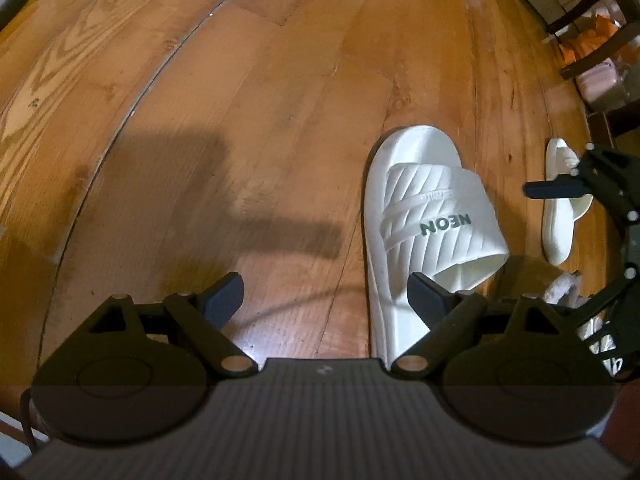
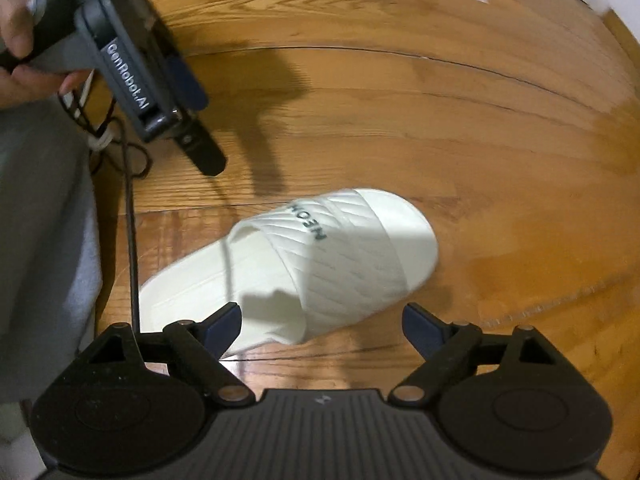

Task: Organize scattered shoes
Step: 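Grasp the white NEON slide strap with the right tool and lift it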

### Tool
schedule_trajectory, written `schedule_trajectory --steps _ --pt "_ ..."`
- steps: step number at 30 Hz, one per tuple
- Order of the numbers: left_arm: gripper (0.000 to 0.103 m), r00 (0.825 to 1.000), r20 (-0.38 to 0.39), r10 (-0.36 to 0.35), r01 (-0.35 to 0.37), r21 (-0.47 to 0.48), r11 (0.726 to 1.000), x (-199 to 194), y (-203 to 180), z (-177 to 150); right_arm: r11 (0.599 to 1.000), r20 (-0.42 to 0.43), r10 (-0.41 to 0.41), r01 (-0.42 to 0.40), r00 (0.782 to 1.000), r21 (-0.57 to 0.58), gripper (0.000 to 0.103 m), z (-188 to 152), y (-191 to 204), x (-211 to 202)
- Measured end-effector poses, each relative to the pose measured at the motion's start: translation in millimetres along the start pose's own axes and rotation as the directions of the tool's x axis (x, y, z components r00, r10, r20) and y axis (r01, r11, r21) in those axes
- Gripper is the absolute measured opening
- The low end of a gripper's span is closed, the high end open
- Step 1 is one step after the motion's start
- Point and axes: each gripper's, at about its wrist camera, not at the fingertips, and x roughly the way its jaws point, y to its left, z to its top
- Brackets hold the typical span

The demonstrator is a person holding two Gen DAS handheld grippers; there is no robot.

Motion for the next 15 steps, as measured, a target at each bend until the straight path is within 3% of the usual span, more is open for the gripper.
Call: schedule_trajectory --steps 5,9,15 --pt "0.089 1.000 -0.016 0.012 -0.011 0.022 1.000 4.6 -5.8 2.1 1.000 0.013 0.007 -0.007 1.000 0.030 0.082 14.0 -18.2 11.3" --pt "0.089 1.000 -0.020 0.017 -0.016 0.045 0.999 3.2 -8.8 1.4 0.990 0.003 0.055 -0.055 0.998 0.127 0.082 16.0 -38.7 31.9" --pt "0.089 1.000 -0.011 -0.007 0.007 0.031 0.999 1.1 -4.0 1.9 0.992 -0.029 0.051 -0.048 0.998 0.116 0.087 23.0 -46.3 51.4"
